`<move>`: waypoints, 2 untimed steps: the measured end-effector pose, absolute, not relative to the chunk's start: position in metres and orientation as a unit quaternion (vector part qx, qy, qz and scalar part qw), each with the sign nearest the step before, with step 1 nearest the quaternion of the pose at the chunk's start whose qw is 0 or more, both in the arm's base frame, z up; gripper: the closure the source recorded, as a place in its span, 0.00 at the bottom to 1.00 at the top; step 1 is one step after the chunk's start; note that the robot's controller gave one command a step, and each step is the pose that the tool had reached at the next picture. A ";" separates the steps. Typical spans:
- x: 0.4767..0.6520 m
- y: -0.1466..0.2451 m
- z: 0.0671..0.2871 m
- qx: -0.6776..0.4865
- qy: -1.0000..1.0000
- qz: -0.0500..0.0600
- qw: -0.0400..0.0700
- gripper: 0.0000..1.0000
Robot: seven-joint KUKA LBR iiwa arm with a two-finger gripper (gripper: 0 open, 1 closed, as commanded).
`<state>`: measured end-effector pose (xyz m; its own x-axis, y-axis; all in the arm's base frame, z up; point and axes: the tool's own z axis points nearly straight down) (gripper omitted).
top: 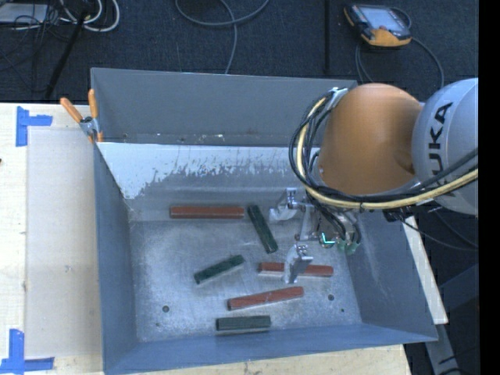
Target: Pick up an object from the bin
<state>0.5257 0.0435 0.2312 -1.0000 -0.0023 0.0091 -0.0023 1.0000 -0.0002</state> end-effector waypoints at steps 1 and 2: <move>0.527 0.043 0.235 0.001 -1.000 0.000 0.001 0.00; 0.521 0.046 0.196 -0.018 -1.000 0.000 -0.004 0.00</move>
Offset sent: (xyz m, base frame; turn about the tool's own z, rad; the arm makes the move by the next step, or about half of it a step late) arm -0.0216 0.0082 -0.1185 0.1039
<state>0.5212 0.0460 0.1956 -0.9993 0.0362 -0.0076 0.0362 0.9993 0.0010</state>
